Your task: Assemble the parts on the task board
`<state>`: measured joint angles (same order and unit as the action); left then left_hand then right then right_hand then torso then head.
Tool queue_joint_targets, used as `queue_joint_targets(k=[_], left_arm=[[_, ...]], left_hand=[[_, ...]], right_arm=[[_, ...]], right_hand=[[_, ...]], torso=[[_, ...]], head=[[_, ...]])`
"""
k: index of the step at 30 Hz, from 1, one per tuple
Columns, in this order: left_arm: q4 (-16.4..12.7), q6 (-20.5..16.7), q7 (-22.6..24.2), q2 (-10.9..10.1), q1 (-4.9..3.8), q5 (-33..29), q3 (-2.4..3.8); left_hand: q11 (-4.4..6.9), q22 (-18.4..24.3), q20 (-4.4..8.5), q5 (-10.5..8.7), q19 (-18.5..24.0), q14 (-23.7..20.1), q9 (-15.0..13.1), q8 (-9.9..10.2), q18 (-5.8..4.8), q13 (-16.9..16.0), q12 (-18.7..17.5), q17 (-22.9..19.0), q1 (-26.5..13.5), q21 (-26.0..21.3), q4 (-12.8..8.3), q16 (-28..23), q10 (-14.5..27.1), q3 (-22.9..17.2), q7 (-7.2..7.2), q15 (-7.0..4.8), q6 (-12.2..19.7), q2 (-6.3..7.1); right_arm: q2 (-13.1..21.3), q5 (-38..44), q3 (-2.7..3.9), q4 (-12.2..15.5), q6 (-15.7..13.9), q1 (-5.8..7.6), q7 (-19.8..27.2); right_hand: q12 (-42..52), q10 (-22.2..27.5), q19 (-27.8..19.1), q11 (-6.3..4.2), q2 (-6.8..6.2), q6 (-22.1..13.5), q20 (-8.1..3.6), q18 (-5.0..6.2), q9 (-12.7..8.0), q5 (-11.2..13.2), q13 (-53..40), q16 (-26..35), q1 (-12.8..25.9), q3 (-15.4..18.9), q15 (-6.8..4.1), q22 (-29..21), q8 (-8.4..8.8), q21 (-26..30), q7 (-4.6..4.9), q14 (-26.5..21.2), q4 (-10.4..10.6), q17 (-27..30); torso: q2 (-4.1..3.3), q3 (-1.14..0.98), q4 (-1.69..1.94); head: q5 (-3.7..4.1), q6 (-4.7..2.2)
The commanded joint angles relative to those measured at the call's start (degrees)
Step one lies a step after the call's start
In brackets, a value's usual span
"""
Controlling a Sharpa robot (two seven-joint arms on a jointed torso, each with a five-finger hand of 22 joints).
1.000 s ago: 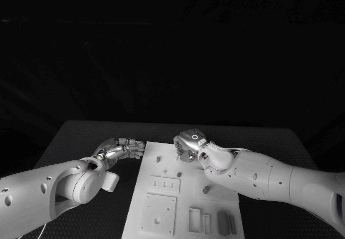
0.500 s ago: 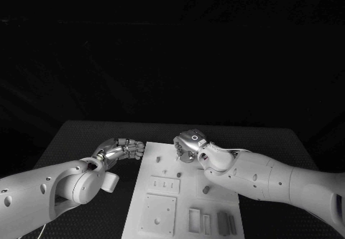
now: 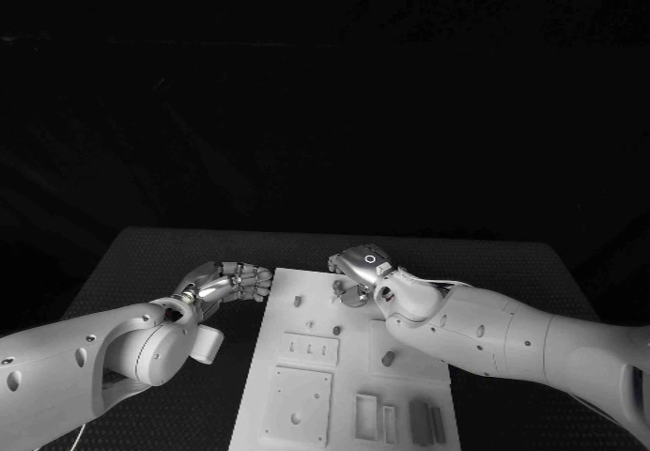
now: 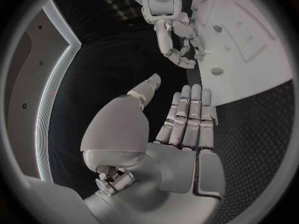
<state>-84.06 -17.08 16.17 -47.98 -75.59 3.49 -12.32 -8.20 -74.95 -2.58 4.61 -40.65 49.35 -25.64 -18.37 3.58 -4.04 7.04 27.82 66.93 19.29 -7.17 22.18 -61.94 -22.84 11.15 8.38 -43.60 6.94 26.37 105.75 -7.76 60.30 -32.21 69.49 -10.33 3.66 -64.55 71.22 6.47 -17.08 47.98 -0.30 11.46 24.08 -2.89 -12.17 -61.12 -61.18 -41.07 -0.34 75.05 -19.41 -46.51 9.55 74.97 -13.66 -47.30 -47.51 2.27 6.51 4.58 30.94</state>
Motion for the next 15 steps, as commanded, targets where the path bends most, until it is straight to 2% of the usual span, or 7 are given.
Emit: queue_joint_targets(k=[1, 8, 10, 11, 13, 14, 15], left_arm=[[-0.06, 0.24, 0.27, -0.05, -0.08, 0.26, 0.05], [0.01, 0.14, 0.31, -0.17, -0.08, 0.26, 0.05], [0.03, 0.14, 0.33, -0.2, -0.08, 0.26, 0.06], [0.05, 0.15, 0.34, -0.2, -0.08, 0.26, 0.06], [0.11, 0.18, 0.37, -0.27, -0.08, 0.26, 0.06], [0.22, 0.27, 0.45, -0.32, -0.08, 0.26, 0.06], [0.22, 0.26, 0.48, -0.37, -0.08, 0.26, 0.06]], left_hand=[[-0.24, -0.88, -0.18, -0.2, -0.32, -0.04, 0.09, 0.25, 0.62, 0.06, -0.2, -0.04, -0.54, -0.25, -0.48, -0.35, -0.08, -0.01, 0.27, 0.2, -0.06, -0.15], [-0.23, -0.89, -0.2, -0.19, -0.31, -0.1, 0.1, 0.25, 0.63, 0.05, -0.23, -0.04, -0.6, -0.26, -0.59, -0.42, -0.1, -0.1, 0.26, 0.21, -0.08, -0.13], [-0.23, -0.9, -0.2, -0.19, -0.3, -0.11, 0.1, 0.25, 0.63, 0.05, -0.24, -0.04, -0.62, -0.26, -0.61, -0.43, -0.11, -0.12, 0.26, 0.22, -0.09, -0.12], [-0.22, -0.9, -0.2, -0.19, -0.3, -0.11, 0.1, 0.25, 0.63, 0.05, -0.24, -0.04, -0.62, -0.26, -0.62, -0.44, -0.11, -0.13, 0.26, 0.22, -0.09, -0.12], [-0.22, -0.9, -0.21, -0.19, -0.3, -0.12, 0.1, 0.25, 0.63, 0.05, -0.24, -0.04, -0.63, -0.27, -0.64, -0.45, -0.12, -0.15, 0.25, 0.22, -0.1, -0.12], [-0.21, -0.9, -0.21, -0.19, -0.3, -0.12, 0.1, 0.25, 0.63, 0.04, -0.25, -0.04, -0.64, -0.27, -0.65, -0.45, -0.12, -0.16, 0.25, 0.22, -0.11, -0.12], [-0.21, -0.9, -0.21, -0.19, -0.3, -0.12, 0.1, 0.25, 0.64, 0.04, -0.25, -0.03, -0.65, -0.27, -0.66, -0.46, -0.13, -0.17, 0.24, 0.22, -0.11, -0.13]], right_arm=[[0.29, -1.96, 0.0, 0.32, -1.52, 0.02, 0.63], [2.2, -3.02, 0.03, 3.02, -3.42, 0.23, 1.21], [3.32, -3.6, 0.32, 4.42, -4.24, 0.37, 1.71], [3.88, -3.78, 0.7, 5.09, -4.5, 0.4, 1.9], [5.4, -5.19, 1.95, 6.89, -4.63, 0.44, 2.52], [6.9, -6.76, 2.9, 8.47, -4.48, 0.59, 3.62], [7.52, -6.92, 3.19, 9.1, -4.51, 0.64, 3.88]], right_hand=[[-0.24, 1.88, -0.44, 0.47, -0.17, -0.64, 0.2, 3.32, -0.04, 0.07, 0.81, -0.14, 1.02, 1.66, 0.77, 0.57, 0.32, 0.56, -0.24, -0.29, -0.82, 0.15], [0.08, 2.86, -0.37, 0.79, -0.18, -0.72, 0.28, 3.44, 0.1, 0.08, 1.57, -0.32, 1.12, 2.31, 1.06, 0.39, 0.11, 0.79, -0.47, -0.37, -1.36, 0.3], [0.28, 2.44, -0.19, 0.68, -0.18, -0.53, 0.31, 3.49, 0.18, 0.09, 1.65, -0.41, 1.05, 2.07, 0.95, 0.33, -0.07, 0.81, -0.48, -0.29, -1.15, 0.36], [0.36, 2.22, -0.11, 0.62, -0.16, -0.42, 0.32, 3.51, 0.23, 0.08, 1.67, -0.44, 0.99, 1.93, 0.88, 0.31, -0.17, 0.82, -0.49, -0.27, -1.06, 0.39], [0.71, 1.26, 0.11, 0.34, -0.16, 0.0, 0.31, 3.54, 0.37, 0.08, 1.65, -0.57, 0.44, 1.12, 0.61, 0.25, -0.49, 0.84, -0.48, -0.17, -0.69, 0.46], [1.04, 0.31, 0.22, 0.08, -0.15, 0.35, 0.32, 3.53, 0.48, 0.09, 1.58, -0.65, -0.08, 0.39, 0.34, 0.25, -0.74, 0.82, -0.55, -0.12, -0.38, 0.53], [1.31, -0.42, 0.3, -0.12, -0.11, 0.57, 0.29, 3.53, 0.54, 0.08, 1.5, -0.7, -0.84, -0.27, 0.11, 0.28, -0.89, 0.78, -0.5, -0.07, -0.31, 0.59]], torso=[[-0.02, 0.0, 0.01], [-0.02, -0.06, -0.02], [-0.03, -0.07, -0.06], [-0.03, -0.07, -0.05], [-0.03, -0.08, -0.09], [-0.03, -0.08, -0.11], [-0.02, -0.09, -0.17]], head=[[-0.04, 0.03], [-0.12, -0.21], [-0.14, -0.28], [-0.13, -0.35], [-0.16, -0.56], [-0.04, -0.67], [-0.02, -0.74]])
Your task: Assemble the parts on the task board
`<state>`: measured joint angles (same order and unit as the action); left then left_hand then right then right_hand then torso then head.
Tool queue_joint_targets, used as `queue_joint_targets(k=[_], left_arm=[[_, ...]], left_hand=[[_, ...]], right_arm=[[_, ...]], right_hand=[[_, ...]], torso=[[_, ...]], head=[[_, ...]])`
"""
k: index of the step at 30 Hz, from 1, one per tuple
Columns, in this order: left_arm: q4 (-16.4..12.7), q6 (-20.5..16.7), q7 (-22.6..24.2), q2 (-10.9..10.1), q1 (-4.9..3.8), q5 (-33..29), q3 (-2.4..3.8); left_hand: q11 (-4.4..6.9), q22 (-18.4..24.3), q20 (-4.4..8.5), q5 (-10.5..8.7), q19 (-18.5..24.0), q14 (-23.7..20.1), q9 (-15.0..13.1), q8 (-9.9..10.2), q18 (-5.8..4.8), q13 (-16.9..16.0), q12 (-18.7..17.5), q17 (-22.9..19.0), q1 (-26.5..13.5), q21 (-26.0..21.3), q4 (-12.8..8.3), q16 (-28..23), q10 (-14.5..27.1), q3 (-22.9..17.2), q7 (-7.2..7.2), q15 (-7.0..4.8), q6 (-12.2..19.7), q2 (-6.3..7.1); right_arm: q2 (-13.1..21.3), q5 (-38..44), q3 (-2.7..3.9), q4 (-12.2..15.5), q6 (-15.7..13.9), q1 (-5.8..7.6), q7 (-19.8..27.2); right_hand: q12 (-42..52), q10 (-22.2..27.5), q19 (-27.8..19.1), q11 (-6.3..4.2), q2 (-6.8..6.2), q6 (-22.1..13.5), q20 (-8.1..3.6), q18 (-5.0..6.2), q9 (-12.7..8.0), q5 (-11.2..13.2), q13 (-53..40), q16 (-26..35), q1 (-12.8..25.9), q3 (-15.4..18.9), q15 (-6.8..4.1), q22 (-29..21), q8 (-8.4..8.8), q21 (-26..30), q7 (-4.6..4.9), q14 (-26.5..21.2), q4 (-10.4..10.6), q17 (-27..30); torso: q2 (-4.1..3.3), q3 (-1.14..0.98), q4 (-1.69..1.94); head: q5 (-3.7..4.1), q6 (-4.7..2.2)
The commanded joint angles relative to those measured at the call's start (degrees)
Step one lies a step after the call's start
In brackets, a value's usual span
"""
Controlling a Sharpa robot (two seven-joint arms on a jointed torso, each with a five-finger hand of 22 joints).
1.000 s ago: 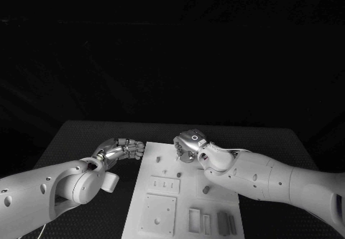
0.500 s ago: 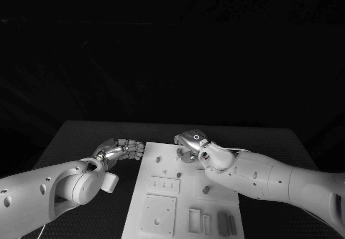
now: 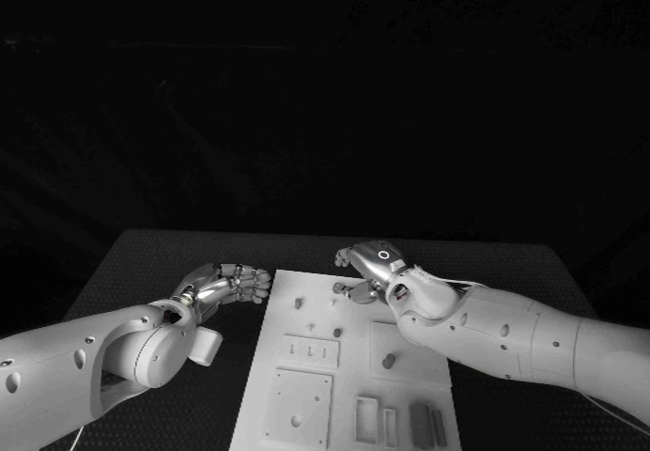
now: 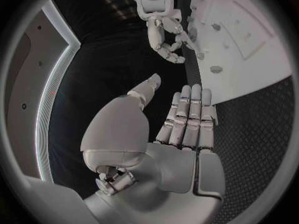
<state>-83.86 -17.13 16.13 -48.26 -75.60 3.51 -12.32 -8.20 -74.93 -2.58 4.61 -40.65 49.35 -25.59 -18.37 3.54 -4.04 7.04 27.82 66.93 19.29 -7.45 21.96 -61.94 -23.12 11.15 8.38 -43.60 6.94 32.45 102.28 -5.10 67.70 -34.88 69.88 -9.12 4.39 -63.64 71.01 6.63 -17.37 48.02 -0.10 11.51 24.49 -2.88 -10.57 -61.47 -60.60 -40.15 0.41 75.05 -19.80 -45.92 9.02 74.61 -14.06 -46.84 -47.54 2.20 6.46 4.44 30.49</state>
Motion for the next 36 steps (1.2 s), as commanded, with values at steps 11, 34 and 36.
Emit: queue_joint_targets(k=[11, 34, 36], left_arm=[[1.13, 0.57, 1.05, -0.52, -0.07, 0.24, 0.08], [1.5, 1.26, 0.97, 0.03, -0.04, 0.31, 0.03], [1.49, 1.26, 0.94, 0.04, -0.04, 0.32, 0.03]], left_hand=[[-0.05, -0.97, -0.21, -0.19, -0.34, 0.08, 0.07, 0.27, 0.72, 0.07, -0.46, 0.07, -0.8, -0.26, -0.87, -0.23, -0.03, -0.25, -0.1, 0.19, -0.17, -0.21], [-0.03, -1.0, -0.2, -0.21, -0.37, 0.23, 0.15, 0.42, 0.7, 0.1, -0.79, 0.16, -1.1, -0.26, -1.39, -0.27, 0.24, -0.54, -0.19, 0.16, -0.01, -0.31], [-0.04, -1.0, -0.2, -0.21, -0.37, 0.23, 0.16, 0.43, 0.7, 0.1, -0.8, 0.17, -1.12, -0.27, -1.41, -0.27, 0.24, -0.55, -0.18, 0.16, 0.0, -0.31]], right_arm=[[10.61, -9.24, 1.7, 6.57, 6.91, 1.25, 6.0], [9.0, -17.6, 1.67, -0.62, 18.17, 0.02, 7.1], [8.76, -17.6, 1.67, -1.1, 18.3, -0.2, 7.21]], right_hand=[[2.14, -5.98, 0.4, -1.81, 0.22, 2.53, 0.25, 3.49, 0.78, 0.06, -1.44, -0.72, -2.58, -1.12, -2.01, 0.93, -1.74, -0.45, 0.08, 0.48, 0.28, 0.52], [54.85, 4.48, -1.16, -4.7, 0.94, 0.31, -2.02, 3.49, 1.67, -0.49, -60.83, -10.51, -1.0, 5.81, -4.73, 1.33, 1.98, -8.45, -0.65, -3.01, 1.98, -8.56], [56.44, 4.52, -1.33, -4.68, 1.03, 0.36, -2.09, 3.49, 1.72, -0.51, -61.53, -10.97, -0.95, 5.68, -4.72, 1.28, 2.07, -9.27, -0.63, -3.04, 2.12, -9.32]], torso=[[0.32, -0.47, -1.63], [0.36, -0.6, -1.8], [0.38, -0.59, -1.79]], head=[[-0.39, -1.04], [-0.22, -0.28], [-0.23, -0.14]])
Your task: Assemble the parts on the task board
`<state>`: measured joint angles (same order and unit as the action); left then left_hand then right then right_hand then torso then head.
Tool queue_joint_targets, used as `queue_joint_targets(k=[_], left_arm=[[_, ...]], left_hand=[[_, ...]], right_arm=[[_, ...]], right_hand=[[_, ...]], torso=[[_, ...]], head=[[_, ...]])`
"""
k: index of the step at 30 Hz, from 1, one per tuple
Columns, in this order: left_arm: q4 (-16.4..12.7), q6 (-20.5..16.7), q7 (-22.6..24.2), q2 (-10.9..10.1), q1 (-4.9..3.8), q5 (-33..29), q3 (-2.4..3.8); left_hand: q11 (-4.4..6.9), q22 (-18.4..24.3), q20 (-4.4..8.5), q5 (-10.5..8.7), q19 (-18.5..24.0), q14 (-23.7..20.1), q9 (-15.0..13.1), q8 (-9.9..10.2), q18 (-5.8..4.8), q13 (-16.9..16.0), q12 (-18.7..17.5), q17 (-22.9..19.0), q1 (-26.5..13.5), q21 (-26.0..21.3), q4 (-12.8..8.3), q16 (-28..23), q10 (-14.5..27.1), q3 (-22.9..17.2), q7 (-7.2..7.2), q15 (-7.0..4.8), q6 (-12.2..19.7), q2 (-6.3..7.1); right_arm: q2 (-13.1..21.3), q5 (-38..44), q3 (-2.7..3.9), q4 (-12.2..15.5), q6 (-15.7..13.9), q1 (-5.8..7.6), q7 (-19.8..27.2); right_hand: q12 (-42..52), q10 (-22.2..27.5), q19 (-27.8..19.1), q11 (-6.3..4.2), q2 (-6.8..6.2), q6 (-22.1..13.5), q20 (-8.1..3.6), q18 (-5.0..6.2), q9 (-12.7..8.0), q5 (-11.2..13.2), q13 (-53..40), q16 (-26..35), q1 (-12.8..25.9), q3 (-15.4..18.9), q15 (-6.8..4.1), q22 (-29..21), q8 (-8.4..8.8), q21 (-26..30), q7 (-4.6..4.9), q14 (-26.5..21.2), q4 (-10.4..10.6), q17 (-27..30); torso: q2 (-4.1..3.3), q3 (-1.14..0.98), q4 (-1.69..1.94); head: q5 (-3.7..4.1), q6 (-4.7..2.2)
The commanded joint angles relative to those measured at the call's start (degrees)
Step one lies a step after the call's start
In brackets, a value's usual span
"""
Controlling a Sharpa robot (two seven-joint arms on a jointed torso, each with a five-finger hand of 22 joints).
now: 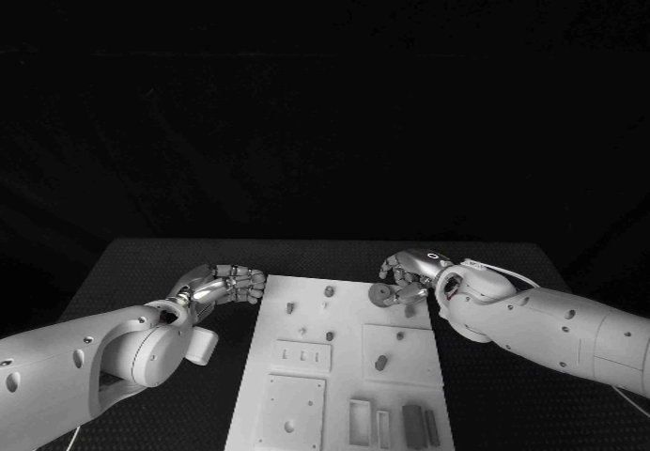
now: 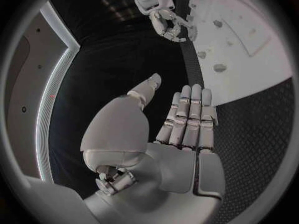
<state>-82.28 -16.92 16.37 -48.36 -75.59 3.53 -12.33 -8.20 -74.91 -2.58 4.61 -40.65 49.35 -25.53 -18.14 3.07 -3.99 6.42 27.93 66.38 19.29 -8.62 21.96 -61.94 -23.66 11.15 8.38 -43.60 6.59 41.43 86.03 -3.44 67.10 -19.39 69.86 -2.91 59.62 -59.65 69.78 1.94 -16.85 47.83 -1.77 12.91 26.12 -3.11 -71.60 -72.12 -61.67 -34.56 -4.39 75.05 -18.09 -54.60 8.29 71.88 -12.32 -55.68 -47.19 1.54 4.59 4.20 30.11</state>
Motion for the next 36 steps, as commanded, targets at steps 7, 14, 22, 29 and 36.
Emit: queue_joint_targets(k=[7, 14, 22, 29, 36], left_arm=[[-0.1, 0.94, 0.6, 0.01, -0.05, 0.36, 0.04], [-0.12, 0.85, 0.53, 0.05, -0.05, 0.38, 0.04], [-0.07, 0.78, 0.46, 0.02, -0.05, 0.38, 0.04], [-0.01, 0.75, 0.39, 0.01, -0.05, 0.41, 0.04], [-0.19, 0.74, 0.32, -0.1, -0.05, 0.53, 0.05]], left_hand=[[-0.06, -1.02, -0.2, -0.22, -0.37, 0.22, 0.1, 0.22, 1.17, 0.05, -0.2, 0.06, -0.63, -0.27, -0.26, -0.29, 0.25, -0.02, -0.15, 0.16, 0.02, 0.03], [-0.13, -1.03, -0.2, -0.22, -0.37, 0.21, 0.13, 0.26, 1.16, 0.04, -0.25, 0.08, -0.77, -0.27, -0.35, -0.33, 0.27, -0.07, -0.05, 0.17, 0.06, 0.03], [-0.22, -1.04, -0.2, -0.22, -0.37, 0.2, 0.15, 0.3, 1.16, 0.04, -0.31, 0.09, -0.9, -0.28, -0.44, -0.36, 0.29, -0.14, 0.06, 0.17, 0.12, 0.03], [-0.23, -1.04, -0.2, -0.22, -0.37, 0.19, 0.15, 0.31, 1.15, 0.04, -0.33, 0.1, -0.94, -0.28, -0.47, -0.38, 0.29, -0.16, 0.07, 0.17, 0.12, 0.03], [-0.23, -1.04, -0.2, -0.21, -0.36, 0.17, 0.16, 0.32, 1.15, 0.03, -0.35, 0.1, -0.97, -0.28, -0.51, -0.4, 0.3, -0.2, 0.08, 0.18, 0.12, 0.03]], right_arm=[[-0.57, -1.47, 0.01, -1.01, 3.25, -0.49, 1.71], [-0.54, -1.53, 0.01, -1.06, 3.9, -0.59, 1.96], [-0.93, -1.03, 0.01, -1.61, 4.87, -0.8, 2.12], [-1.4, 0.18, 0.01, -1.9, 4.99, -1.11, 1.9], [-1.84, 3.85, -0.03, -1.53, 3.86, -1.38, 0.98]], right_hand=[[1.68, 0.63, -0.24, -0.06, 1.2, 1.66, -0.43, 2.09, 0.36, -0.47, -0.67, -0.4, -0.35, -0.5, 0.06, 1.26, -0.21, -0.83, 0.02, -0.37, 0.44, -0.74], [2.63, 1.06, -0.81, -0.68, 2.44, 4.89, -0.21, 2.09, 1.01, 0.06, -0.54, -0.36, -0.81, -2.89, -0.47, 1.17, -1.51, -1.88, -0.67, -0.5, 1.27, -1.55], [3.02, 0.95, -1.13, -1.73, 4.35, 8.09, -0.18, 2.09, 1.83, 0.32, 0.15, -0.13, -1.11, -7.07, -1.43, 1.07, -2.84, -2.73, -1.85, -0.36, 3.28, -2.1], [3.12, 0.92, -1.31, -1.98, 5.32, 8.48, -0.15, 2.09, 2.03, 0.33, 0.38, -0.07, -1.09, -8.46, -1.69, 1.08, -2.96, -3.05, -2.09, -0.36, 3.74, -2.3], [3.24, 0.97, -1.4, -1.89, 2.94, 8.1, -0.12, 2.09, 2.04, 0.27, 0.58, -0.02, -0.15, -7.82, -1.63, 1.09, -2.63, -3.48, -1.97, -0.3, 3.37, -2.5]], torso=[[0.06, 0.09, -0.02], [0.11, 0.09, -0.04], [0.1, 0.04, -0.06], [0.1, 0.01, -0.02], [0.07, 0.05, -0.03]], head=[[0.09, 0.61], [0.07, 0.79], [-0.04, 0.87], [-0.06, 1.13], [-0.1, 1.2]])
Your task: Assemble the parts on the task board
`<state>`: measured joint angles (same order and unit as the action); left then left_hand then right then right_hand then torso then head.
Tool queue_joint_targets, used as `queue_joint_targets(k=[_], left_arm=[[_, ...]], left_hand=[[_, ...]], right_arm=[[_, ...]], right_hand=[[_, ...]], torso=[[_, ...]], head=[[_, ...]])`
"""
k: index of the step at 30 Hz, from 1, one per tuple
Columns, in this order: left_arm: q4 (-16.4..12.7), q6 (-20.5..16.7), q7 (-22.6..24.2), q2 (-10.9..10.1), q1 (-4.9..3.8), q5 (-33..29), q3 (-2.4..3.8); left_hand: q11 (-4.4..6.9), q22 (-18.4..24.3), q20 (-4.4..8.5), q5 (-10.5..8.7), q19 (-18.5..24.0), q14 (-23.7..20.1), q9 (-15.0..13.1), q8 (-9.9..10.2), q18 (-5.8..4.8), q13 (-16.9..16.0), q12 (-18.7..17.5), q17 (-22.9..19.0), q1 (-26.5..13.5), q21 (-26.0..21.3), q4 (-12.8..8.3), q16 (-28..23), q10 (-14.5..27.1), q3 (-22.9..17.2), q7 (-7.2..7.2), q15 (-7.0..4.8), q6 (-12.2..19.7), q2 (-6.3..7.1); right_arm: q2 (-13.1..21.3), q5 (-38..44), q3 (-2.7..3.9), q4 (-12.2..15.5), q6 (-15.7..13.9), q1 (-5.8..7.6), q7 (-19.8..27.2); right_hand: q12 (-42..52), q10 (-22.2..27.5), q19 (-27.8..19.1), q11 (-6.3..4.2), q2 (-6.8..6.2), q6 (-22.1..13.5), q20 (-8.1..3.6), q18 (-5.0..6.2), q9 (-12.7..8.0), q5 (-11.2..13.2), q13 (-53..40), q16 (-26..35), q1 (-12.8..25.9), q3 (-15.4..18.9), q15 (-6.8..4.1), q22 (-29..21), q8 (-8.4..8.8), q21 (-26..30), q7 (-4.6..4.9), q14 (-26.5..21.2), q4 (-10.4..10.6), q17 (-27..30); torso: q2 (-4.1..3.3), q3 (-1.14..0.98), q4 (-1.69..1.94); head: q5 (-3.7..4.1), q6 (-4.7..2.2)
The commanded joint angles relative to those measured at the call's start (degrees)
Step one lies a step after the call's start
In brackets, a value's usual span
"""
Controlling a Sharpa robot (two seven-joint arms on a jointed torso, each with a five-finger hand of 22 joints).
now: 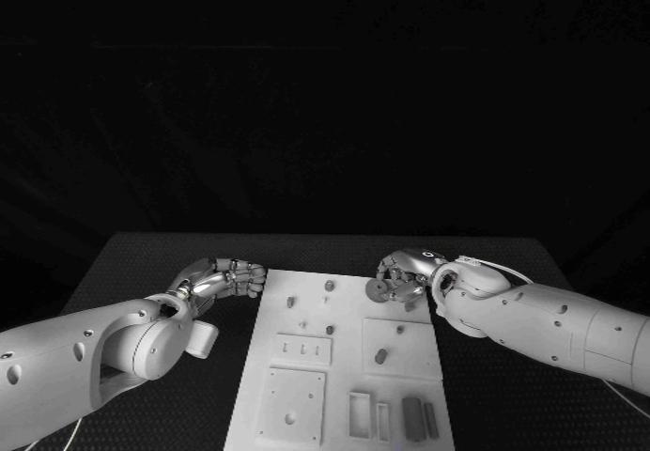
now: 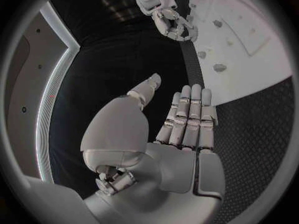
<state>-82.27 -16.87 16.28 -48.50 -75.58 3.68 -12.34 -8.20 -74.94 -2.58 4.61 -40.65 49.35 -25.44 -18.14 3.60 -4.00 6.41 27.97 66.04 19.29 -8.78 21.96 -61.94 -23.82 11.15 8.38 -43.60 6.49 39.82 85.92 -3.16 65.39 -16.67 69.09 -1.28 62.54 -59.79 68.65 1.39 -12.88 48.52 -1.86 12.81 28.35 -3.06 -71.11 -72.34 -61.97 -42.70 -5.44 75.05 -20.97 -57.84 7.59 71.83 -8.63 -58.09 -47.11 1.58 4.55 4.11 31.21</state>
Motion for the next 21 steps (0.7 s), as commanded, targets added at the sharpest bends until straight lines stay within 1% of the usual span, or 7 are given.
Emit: queue_joint_targets(k=[1, 6, 8, 10, 12, 19, 21], left_arm=[[-0.24, 0.71, 0.4, 0.0, -0.06, 0.4, 0.05], [-0.22, 0.69, 0.35, -0.06, -0.06, 0.41, 0.05], [-0.22, 0.7, 0.34, -0.07, -0.06, 0.42, 0.05], [-0.23, 0.65, 0.33, -0.08, -0.06, 0.44, 0.05], [-0.24, 0.63, 0.32, -0.08, -0.06, 0.45, 0.05], [-0.27, 0.62, 0.22, -0.12, -0.06, 0.62, 0.05], [-0.28, 0.61, 0.22, -0.11, -0.06, 0.62, 0.05]], left_hand=[[-0.23, -1.01, -0.2, -0.21, -0.36, 0.17, 0.06, 0.32, 0.62, 0.04, -0.34, 0.06, -0.62, -0.28, -0.36, -0.4, 0.3, -0.05, 0.08, 0.18, 0.12, 0.14], [-0.23, -1.01, -0.2, -0.21, -0.36, 0.16, 0.06, 0.32, 0.62, 0.04, -0.35, 0.07, -0.63, -0.28, -0.39, -0.41, 0.3, -0.06, 0.08, 0.18, 0.13, 0.15], [-0.24, -1.01, -0.2, -0.21, -0.36, 0.16, 0.06, 0.32, 0.62, 0.04, -0.35, 0.07, -0.64, -0.28, -0.4, -0.41, 0.3, -0.07, 0.08, 0.18, 0.13, 0.15], [-0.24, -1.01, -0.2, -0.21, -0.36, 0.16, 0.06, 0.32, 0.62, 0.04, -0.36, 0.07, -0.64, -0.28, -0.41, -0.42, 0.3, -0.07, 0.08, 0.19, 0.13, 0.15], [-0.24, -1.01, -0.2, -0.21, -0.36, 0.16, 0.06, 0.32, 0.62, 0.04, -0.36, 0.07, -0.65, -0.28, -0.42, -0.42, 0.3, -0.08, 0.08, 0.19, 0.13, 0.15], [-0.24, -1.02, -0.2, -0.21, -0.36, 0.15, 0.07, 0.33, 0.62, 0.04, -0.38, 0.07, -0.67, -0.28, -0.45, -0.43, 0.3, -0.11, 0.09, 0.19, 0.13, 0.15], [-0.24, -1.02, -0.21, -0.21, -0.35, 0.14, 0.07, 0.33, 0.62, 0.04, -0.38, 0.07, -0.68, -0.29, -0.47, -0.44, 0.3, -0.12, 0.09, 0.19, 0.13, 0.15]], right_arm=[[-0.28, 4.52, -0.32, 0.22, 0.87, -0.65, -0.85], [-0.47, 7.62, -0.37, 0.31, -0.5, -1.07, -1.65], [-0.53, 8.94, -0.39, 0.31, -0.9, -1.19, -1.88], [-0.54, 9.38, -0.42, 0.42, -1.06, -1.3, -2.04], [-0.56, 9.88, -0.43, 0.54, -1.07, -1.36, -2.13], [-0.64, 10.22, -0.46, 0.61, -0.89, -1.42, -2.34], [-0.72, 10.21, -0.47, 0.65, -0.79, -1.43, -2.32]], right_hand=[[0.33, 1.12, -0.28, -1.32, -1.34, 7.36, -0.03, 2.2, -0.19, 0.21, 0.13, 0.22, 0.32, 0.52, -0.56, 1.08, 0.31, -0.3, -1.24, -0.23, -0.36, -0.12], [0.41, 1.22, -0.28, -1.2, -2.4, 7.07, -0.02, 2.2, -0.22, 0.18, 0.28, 0.31, 1.15, 1.63, -0.44, 1.02, 0.59, -0.51, -1.12, -0.16, -0.55, -0.23], [0.46, 1.23, -0.27, -1.17, -2.59, 7.07, -0.02, 2.2, -0.22, 0.16, 0.33, 0.32, 1.46, 2.03, -0.41, 0.99, 0.63, -0.57, -1.1, -0.11, -0.6, -0.28], [0.52, 1.23, -0.27, -1.16, -2.82, 7.12, -0.01, 2.2, -0.2, 0.14, 0.41, 0.36, 1.85, 2.51, -0.39, 0.96, 0.67, -0.63, -1.09, -0.04, -0.65, -0.34], [0.56, 1.22, -0.27, -1.17, -2.86, 7.19, -0.01, 2.2, -0.18, 0.12, 0.45, 0.38, 2.04, 2.73, -0.38, 0.94, 0.67, -0.67, -1.1, 0.0, -0.64, -0.37], [0.65, 1.18, -0.29, -1.21, -2.72, 7.51, 0.06, 2.2, -0.13, 0.02, 0.67, 0.5, 2.9, 3.22, -0.4, 0.85, 0.68, -0.7, -1.17, 0.14, -0.31, -0.46], [0.69, 1.14, -0.3, -1.27, -2.44, 7.8, 0.1, 2.2, -0.09, -0.1, 0.77, 0.56, 3.32, 3.24, -0.43, 0.82, 0.61, -0.7, -1.24, 0.2, 0.0, -0.49]], torso=[[0.02, 0.03, 0.02], [0.02, 0.03, 0.0], [0.04, 0.02, -0.01], [0.05, 0.05, -0.01], [0.05, 0.07, 0.0], [0.04, 0.02, 0.01], [0.05, 0.03, -0.01]], head=[[0.01, 0.18], [-0.07, 0.28], [-0.09, 0.33], [-0.07, 0.34], [-0.04, 0.38], [-0.08, 0.36], [-0.06, 0.35]])
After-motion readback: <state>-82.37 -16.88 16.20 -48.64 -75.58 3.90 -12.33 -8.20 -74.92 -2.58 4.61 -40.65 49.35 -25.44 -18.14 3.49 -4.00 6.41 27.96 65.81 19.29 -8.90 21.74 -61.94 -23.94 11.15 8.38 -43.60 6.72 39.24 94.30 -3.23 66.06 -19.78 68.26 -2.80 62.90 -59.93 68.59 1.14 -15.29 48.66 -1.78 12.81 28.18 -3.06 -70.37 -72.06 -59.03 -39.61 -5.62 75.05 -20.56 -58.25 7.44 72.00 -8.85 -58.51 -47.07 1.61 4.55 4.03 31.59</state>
